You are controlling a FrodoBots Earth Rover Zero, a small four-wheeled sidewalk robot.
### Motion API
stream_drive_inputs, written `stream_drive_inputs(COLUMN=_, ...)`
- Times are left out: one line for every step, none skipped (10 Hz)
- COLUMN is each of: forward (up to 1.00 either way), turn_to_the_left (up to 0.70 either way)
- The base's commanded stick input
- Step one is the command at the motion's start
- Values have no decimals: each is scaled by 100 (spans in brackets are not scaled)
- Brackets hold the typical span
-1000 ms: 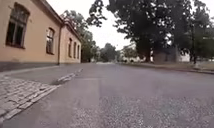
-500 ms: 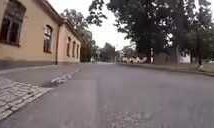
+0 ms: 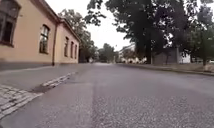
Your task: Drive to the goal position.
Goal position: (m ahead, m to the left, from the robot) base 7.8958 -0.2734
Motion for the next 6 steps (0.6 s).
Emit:
stream_drive_inputs(forward=70, turn_to_the_left=4)
stream_drive_inputs(forward=70, turn_to_the_left=17)
stream_drive_inputs(forward=70, turn_to_the_left=32)
stream_drive_inputs(forward=70, turn_to_the_left=16)
stream_drive_inputs(forward=70, turn_to_the_left=4)
stream_drive_inputs(forward=70, turn_to_the_left=4)
